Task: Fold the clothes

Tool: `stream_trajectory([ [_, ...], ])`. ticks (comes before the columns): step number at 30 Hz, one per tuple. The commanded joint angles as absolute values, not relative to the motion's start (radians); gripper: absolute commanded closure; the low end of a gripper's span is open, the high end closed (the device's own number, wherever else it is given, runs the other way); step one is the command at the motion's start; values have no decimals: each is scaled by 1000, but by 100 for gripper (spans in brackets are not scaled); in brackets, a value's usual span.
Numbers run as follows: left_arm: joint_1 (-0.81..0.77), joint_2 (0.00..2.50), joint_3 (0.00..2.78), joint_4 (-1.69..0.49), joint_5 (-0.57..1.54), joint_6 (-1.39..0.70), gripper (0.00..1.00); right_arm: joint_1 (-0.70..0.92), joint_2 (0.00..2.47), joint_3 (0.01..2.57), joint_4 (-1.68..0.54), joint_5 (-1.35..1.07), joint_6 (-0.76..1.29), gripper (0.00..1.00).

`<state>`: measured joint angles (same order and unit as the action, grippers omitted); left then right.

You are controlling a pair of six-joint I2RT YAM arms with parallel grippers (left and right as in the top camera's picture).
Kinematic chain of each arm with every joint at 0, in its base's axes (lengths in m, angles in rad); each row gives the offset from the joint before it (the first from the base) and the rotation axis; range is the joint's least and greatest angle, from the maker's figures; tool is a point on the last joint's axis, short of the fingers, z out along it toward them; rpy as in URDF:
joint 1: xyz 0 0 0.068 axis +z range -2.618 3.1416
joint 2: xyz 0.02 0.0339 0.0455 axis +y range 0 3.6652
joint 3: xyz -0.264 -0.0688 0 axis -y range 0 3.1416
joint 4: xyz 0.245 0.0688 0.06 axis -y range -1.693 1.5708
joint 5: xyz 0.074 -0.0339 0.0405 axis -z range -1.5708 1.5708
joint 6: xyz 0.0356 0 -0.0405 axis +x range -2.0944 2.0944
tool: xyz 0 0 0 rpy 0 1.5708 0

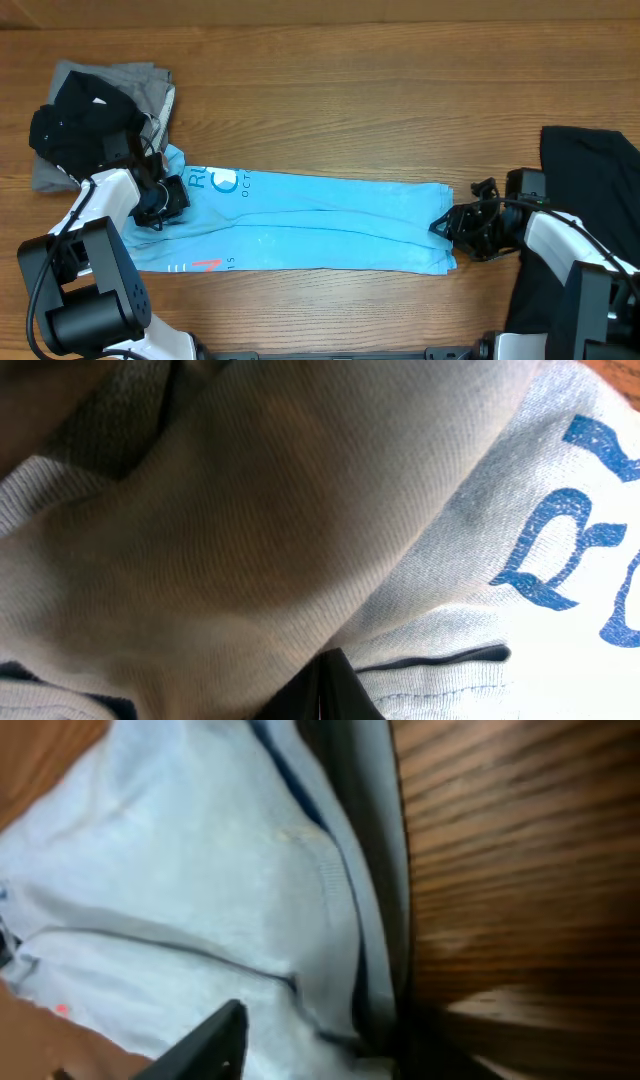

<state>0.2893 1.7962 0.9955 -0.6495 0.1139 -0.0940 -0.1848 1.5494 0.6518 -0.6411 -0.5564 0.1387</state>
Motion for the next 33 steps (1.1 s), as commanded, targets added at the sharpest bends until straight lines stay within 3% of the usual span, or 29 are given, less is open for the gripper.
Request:
stream_trajectory([
  [1, 280, 1890, 925, -658, 64, -67, 96, -163, 1568, 622, -633, -525, 134, 68],
  [2, 280, 1890, 925, -661, 64, -67, 96, -163, 1568, 622, -632, -525, 134, 79],
  [5, 280, 1890, 925, -665, 64, -67, 96, -163, 1567, 625, -629, -525, 134, 96],
  [10, 280, 1888, 940, -685, 82, -60, 96, -209, 1562, 712, -683, -482, 162, 96],
  [13, 280, 1877, 994, -740, 195, -7, 96, -276, 1561, 825, -785, -373, 210, 96],
  [18, 279, 1804, 1182, -941, 413, 112, 84, -393, 1561, 1046, -947, -281, 213, 96],
  [24, 279, 1716, 1423, -1239, 585, 314, 73, -408, 1558, 1203, -1049, -282, 173, 96],
  [27, 281, 1665, 1531, -1346, 585, 318, 66, -358, 1558, 1240, -1108, -291, 152, 96],
  [33, 281, 1583, 1582, -1384, 585, 318, 65, -96, 1558, 1237, -1154, -300, 171, 96],
])
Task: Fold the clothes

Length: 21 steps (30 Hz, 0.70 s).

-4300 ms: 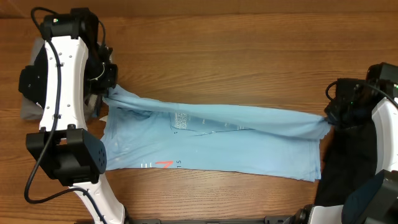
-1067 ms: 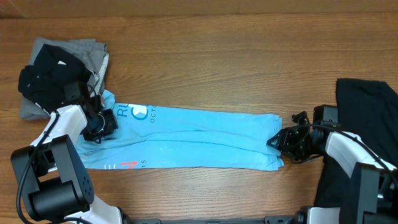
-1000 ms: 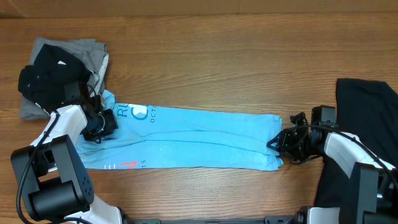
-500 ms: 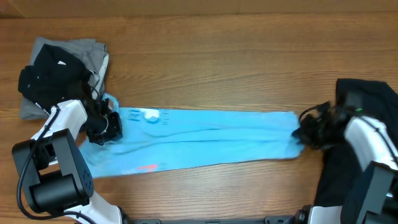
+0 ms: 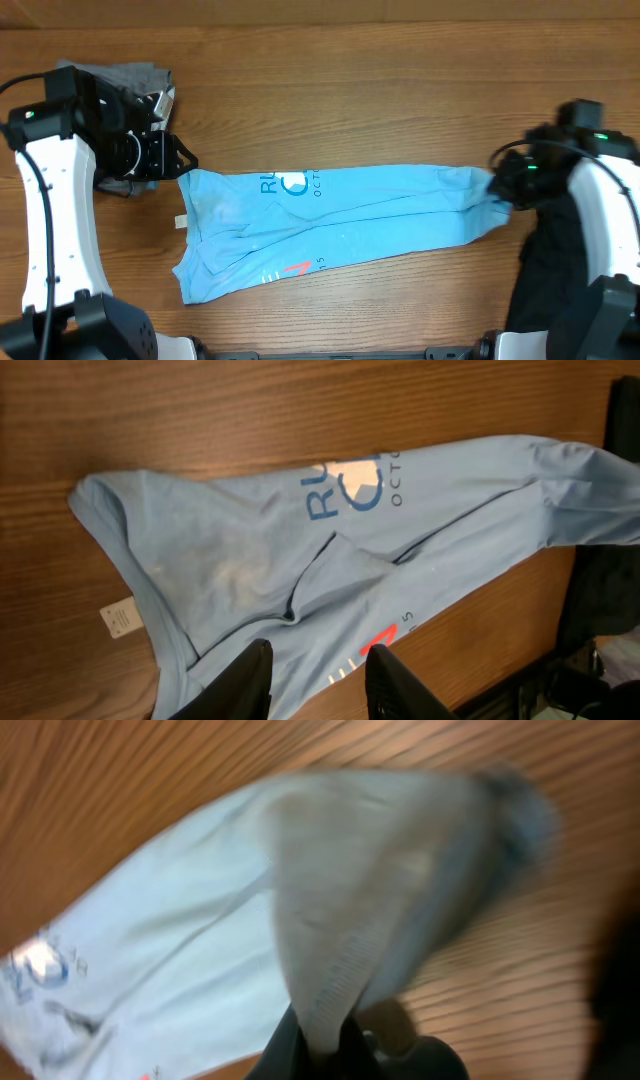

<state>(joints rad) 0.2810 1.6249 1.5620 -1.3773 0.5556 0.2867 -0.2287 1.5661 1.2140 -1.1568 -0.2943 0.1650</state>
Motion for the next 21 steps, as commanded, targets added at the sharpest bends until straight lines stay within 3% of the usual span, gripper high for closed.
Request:
stream_trajectory([
  [1, 281, 1578, 1582, -1386, 585, 318, 65, -43, 1558, 1237, -1150, -300, 193, 96],
  [11, 281, 1574, 1582, -1425, 584, 318, 67, 391, 1576, 1197, -967, -266, 427, 94],
  [21, 281, 1574, 1581, -1438, 584, 318, 67, 587, 1701, 1191, -808, -233, 555, 94],
])
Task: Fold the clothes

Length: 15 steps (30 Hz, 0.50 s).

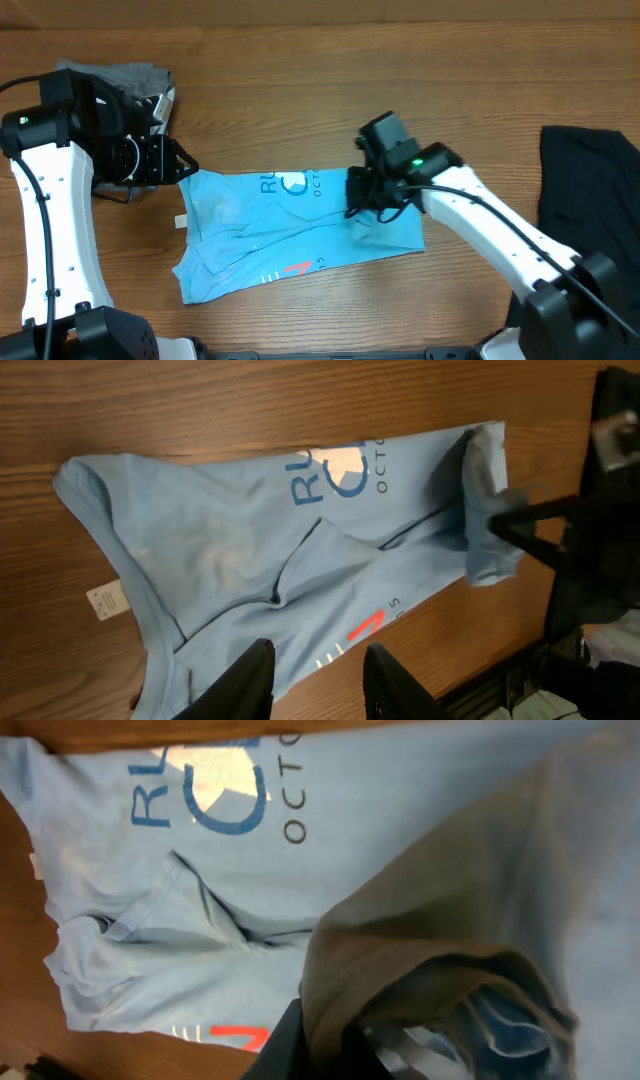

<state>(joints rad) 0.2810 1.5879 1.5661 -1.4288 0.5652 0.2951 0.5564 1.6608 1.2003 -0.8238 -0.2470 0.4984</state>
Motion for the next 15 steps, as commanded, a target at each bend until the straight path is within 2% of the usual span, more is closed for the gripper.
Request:
stream_trajectory([
  [1, 281, 1575, 1582, -1440, 584, 318, 67, 599, 1723, 1191, -802, -237, 555, 94],
  [4, 281, 1574, 1582, -1440, 584, 318, 67, 621, 1758, 1191, -781, -248, 555, 94],
  [5, 281, 1574, 1581, -1440, 584, 318, 67, 624, 1759, 1191, -777, -248, 555, 91],
  [6, 281, 1574, 1582, -1441, 584, 318, 67, 627, 1760, 1191, -770, -249, 555, 74],
  [7, 281, 1574, 1581, -1441, 584, 318, 67, 627, 1760, 1192, -759, -260, 554, 66],
  [10, 281, 1575, 1581, -1439, 579, 318, 66, 627, 1740, 1206, -736, -361, 484, 57],
  [13, 281, 1575, 1581, -1441, 566, 318, 66, 626, 1678, 1232, -766, -337, 428, 58],
  [14, 281, 1575, 1581, -1443, 566, 318, 66, 613, 1634, 1238, -801, -265, 432, 66],
  [15, 281, 1575, 1581, -1444, 566, 318, 66, 601, 1618, 1238, -822, -233, 444, 69],
])
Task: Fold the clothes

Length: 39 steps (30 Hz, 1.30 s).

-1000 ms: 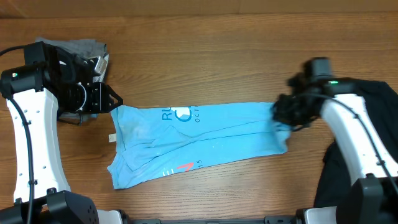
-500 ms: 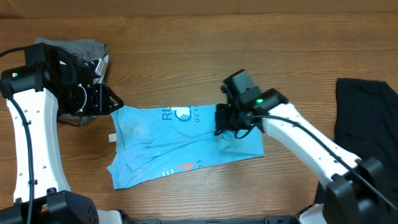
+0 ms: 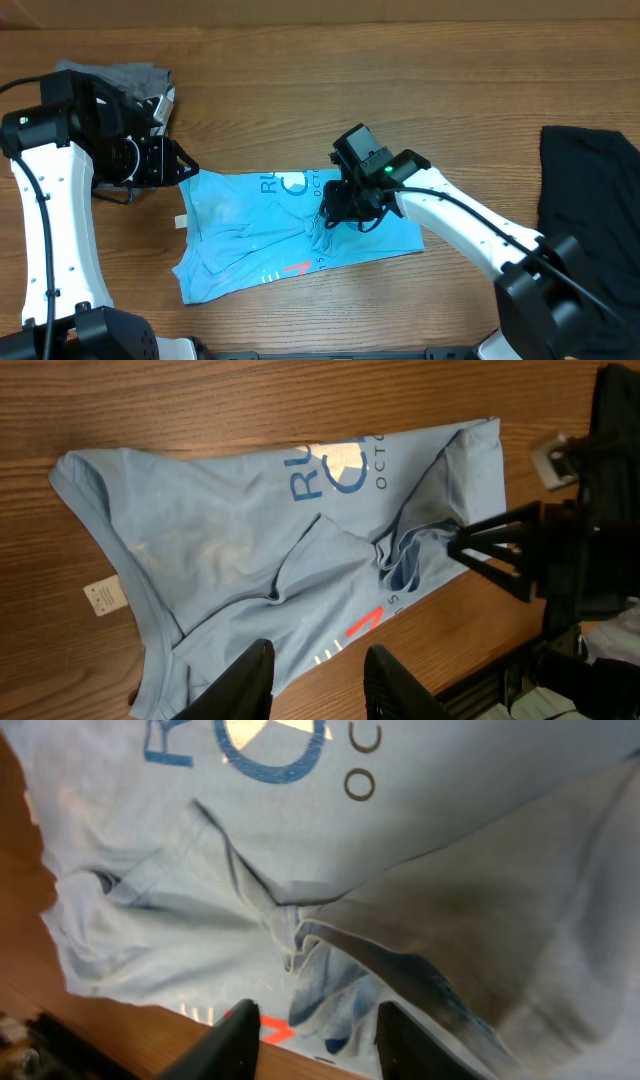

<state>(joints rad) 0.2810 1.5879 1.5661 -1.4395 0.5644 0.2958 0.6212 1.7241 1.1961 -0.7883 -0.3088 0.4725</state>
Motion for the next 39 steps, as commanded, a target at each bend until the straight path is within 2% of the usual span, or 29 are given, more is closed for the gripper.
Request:
stream_trajectory([
  [1, 281, 1575, 1581, -1444, 566, 318, 66, 586, 1610, 1238, -848, -206, 458, 77],
  [3, 281, 1575, 1581, -1443, 566, 318, 66, 516, 1616, 1233, -936, -149, 506, 89],
  [8, 281, 1575, 1581, -1439, 566, 319, 66, 390, 1665, 1159, -939, -181, 550, 93],
  [14, 281, 1575, 1581, -1432, 566, 319, 65, 384, 1753, 1053, -829, -236, 686, 95],
  [16, 281, 1575, 1581, -1431, 566, 319, 66, 402, 1794, 1020, -722, -348, 733, 96],
  [20, 281, 1575, 1581, -1431, 566, 319, 66, 444, 1803, 1013, -299, -749, 607, 96],
  [22, 281, 1575, 1581, -1432, 566, 319, 66, 444, 1796, 1016, -67, -935, 606, 96],
  [24, 281, 1575, 1581, -1435, 566, 319, 66, 431, 1782, 1035, -5, -944, 686, 96],
  [29, 281, 1575, 1581, -1440, 566, 319, 66, 377, 1751, 1042, -187, -864, 665, 96],
  [33, 281, 1575, 1581, -1444, 565, 318, 64, 331, 1733, 1042, -381, -797, 568, 96],
  [35, 281, 1575, 1581, -1460, 538, 303, 67, 296, 1722, 1042, -548, -647, 478, 94],
  [39, 281, 1575, 1580, -1520, 461, 265, 66, 243, 1717, 1042, -758, -423, 419, 93],
])
